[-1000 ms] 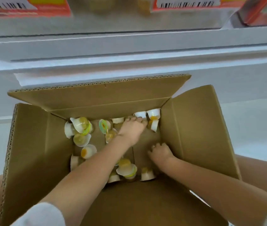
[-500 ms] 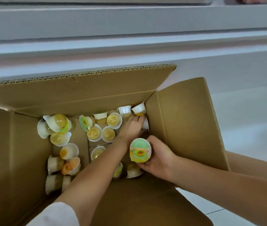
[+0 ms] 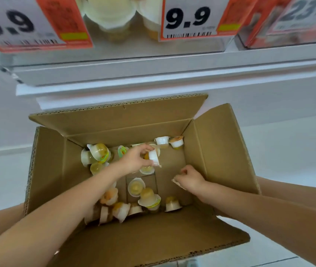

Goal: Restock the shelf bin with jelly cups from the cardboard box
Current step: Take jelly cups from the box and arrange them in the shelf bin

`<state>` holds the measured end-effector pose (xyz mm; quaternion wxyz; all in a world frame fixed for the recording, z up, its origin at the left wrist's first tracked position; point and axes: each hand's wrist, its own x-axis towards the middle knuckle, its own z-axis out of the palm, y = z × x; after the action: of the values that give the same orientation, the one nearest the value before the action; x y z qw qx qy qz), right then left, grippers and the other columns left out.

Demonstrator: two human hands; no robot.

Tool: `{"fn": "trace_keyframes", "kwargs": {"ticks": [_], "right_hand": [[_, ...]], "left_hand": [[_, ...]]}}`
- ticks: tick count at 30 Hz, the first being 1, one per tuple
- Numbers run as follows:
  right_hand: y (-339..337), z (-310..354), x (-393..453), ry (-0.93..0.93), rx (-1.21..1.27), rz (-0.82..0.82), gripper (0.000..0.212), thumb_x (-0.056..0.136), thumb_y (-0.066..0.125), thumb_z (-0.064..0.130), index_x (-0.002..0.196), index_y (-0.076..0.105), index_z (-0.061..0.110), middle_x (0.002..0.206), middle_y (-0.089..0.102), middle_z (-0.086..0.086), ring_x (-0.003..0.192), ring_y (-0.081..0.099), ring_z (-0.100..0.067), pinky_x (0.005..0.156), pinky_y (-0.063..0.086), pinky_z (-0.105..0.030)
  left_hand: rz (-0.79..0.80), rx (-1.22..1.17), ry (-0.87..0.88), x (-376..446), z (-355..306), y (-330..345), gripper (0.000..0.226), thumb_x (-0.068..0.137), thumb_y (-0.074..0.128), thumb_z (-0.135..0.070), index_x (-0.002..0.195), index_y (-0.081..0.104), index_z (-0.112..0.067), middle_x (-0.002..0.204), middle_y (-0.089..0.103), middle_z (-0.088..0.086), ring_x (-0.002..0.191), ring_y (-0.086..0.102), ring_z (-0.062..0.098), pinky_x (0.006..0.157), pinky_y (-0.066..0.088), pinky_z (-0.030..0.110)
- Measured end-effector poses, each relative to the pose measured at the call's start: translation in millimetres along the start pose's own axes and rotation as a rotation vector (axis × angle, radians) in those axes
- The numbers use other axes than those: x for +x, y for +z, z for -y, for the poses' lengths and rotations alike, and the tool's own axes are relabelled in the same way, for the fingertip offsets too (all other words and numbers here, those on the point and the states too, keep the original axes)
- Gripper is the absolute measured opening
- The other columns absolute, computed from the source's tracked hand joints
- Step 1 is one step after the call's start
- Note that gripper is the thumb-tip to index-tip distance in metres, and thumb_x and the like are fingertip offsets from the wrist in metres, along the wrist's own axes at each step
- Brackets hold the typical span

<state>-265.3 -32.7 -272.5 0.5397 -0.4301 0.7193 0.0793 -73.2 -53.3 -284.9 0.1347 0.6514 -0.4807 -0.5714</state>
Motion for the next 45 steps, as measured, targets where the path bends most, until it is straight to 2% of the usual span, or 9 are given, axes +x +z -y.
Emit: {"fn": "trace_keyframes", "kwargs": {"ticks": [3, 7, 11, 15, 23, 27, 32, 40, 45], "right_hand": [[14.3, 18.6, 20.3, -0.131, -0.326, -0.153, 0.044, 0.091, 0.052, 0.012, 0.131, 0.037, 0.005, 0.133, 0.044, -0.017, 0.121, 0.048, -0.030, 0.091, 0.042, -0.031], [28.0, 42.7, 64.2, -0.102, -0.005, -0.364, 0.067, 0.087, 0.057, 0.007, 0.143, 0.020, 0.001, 0.146, 0.030, -0.020, 0.132, 0.037, -0.034, 0.105, 0.035, -0.037], [45.1, 60.1, 96.9, -0.077, 0.281, -0.581, 0.073, 0.084, 0.064, 0.013, 0.145, 0.025, 0.007, 0.146, 0.028, -0.017, 0.129, 0.038, -0.036, 0.104, 0.034, -0.040], [60.0, 61.1, 108.0, -0.064, 0.203, -0.672, 0.081, 0.077, 0.073, 0.009, 0.143, 0.025, 0.006, 0.142, 0.025, -0.018, 0.121, 0.040, -0.037, 0.099, 0.040, -0.040], [51.9, 42.0, 112.9, -0.214, 0.294, -0.669, 0.048, 0.084, 0.067, 0.006, 0.121, 0.035, 0.002, 0.125, 0.054, -0.017, 0.114, 0.056, -0.033, 0.085, 0.045, -0.032], [40.7, 39.1, 92.3, -0.305, 0.125, -0.672, 0.044, 0.086, 0.064, 0.014, 0.121, 0.038, 0.005, 0.126, 0.049, -0.015, 0.104, 0.058, -0.034, 0.073, 0.046, -0.035], [18.0, 59.3, 20.3, -0.679, 0.119, -0.389, 0.029, 0.084, 0.066, 0.020, 0.107, 0.048, 0.018, 0.108, 0.054, -0.004, 0.091, 0.054, -0.019, 0.065, 0.038, -0.019], [-66.3, 119.8, -177.2, -1.232, 0.054, -0.098, 0.027, 0.086, 0.067, 0.023, 0.111, 0.059, 0.026, 0.103, 0.062, 0.005, 0.083, 0.058, -0.009, 0.071, 0.050, -0.022], [-88.3, 131.0, -230.6, -1.321, 0.012, -0.112, 0.026, 0.087, 0.064, 0.037, 0.112, 0.060, 0.032, 0.105, 0.063, 0.014, 0.095, 0.059, -0.006, 0.078, 0.052, -0.026]], "left_hand": [[0.096, -0.473, -0.130, -36.0, 6.2, -27.8, 0.044, 0.083, 0.068, -0.001, 0.122, 0.052, -0.011, 0.129, 0.053, 0.012, 0.102, 0.063, 0.015, 0.079, 0.055, 0.014], [0.158, -1.005, -0.175, -65.5, 28.0, -44.2, 0.057, 0.086, 0.060, -0.002, 0.139, 0.038, -0.004, 0.132, 0.056, 0.019, 0.119, 0.058, 0.029, 0.093, 0.053, 0.034], [0.115, -1.166, -0.210, -71.6, 44.5, -40.4, 0.053, 0.083, 0.057, -0.005, 0.135, 0.045, -0.006, 0.127, 0.061, 0.018, 0.116, 0.060, 0.030, 0.094, 0.052, 0.037], [0.055, -1.279, -0.278, -64.2, 50.8, -38.3, 0.052, 0.079, 0.060, -0.007, 0.131, 0.052, -0.007, 0.126, 0.061, 0.019, 0.112, 0.060, 0.032, 0.090, 0.054, 0.038], [0.003, -1.339, -0.300, -59.1, 51.1, -39.2, 0.046, 0.079, 0.061, -0.010, 0.124, 0.057, -0.011, 0.113, 0.066, 0.016, 0.089, 0.068, 0.024, 0.079, 0.055, 0.027], [0.014, -1.330, -0.317, -64.5, 43.5, -40.2, 0.043, 0.079, 0.063, -0.017, 0.121, 0.055, -0.013, 0.102, 0.068, 0.014, 0.084, 0.064, 0.022, 0.071, 0.057, 0.027], [0.077, -1.224, -0.261, -88.3, 3.0, -58.7, 0.028, 0.095, 0.040, -0.030, 0.108, 0.055, -0.011, 0.085, 0.054, 0.008, 0.066, 0.046, 0.014, 0.064, 0.048, 0.027], [0.212, -0.856, -0.057, -171.7, -106.4, -92.2, 0.051, 0.094, 0.030, -0.062, 0.089, 0.054, -0.017, 0.062, 0.046, 0.002, 0.052, 0.042, 0.012, 0.059, 0.042, 0.027], [0.177, -0.893, 0.097, -221.6, -166.9, -83.6, 0.050, 0.093, 0.040, -0.050, 0.112, 0.060, -0.009, 0.096, 0.071, 0.018, 0.079, 0.072, 0.029, 0.066, 0.061, 0.034]]}}
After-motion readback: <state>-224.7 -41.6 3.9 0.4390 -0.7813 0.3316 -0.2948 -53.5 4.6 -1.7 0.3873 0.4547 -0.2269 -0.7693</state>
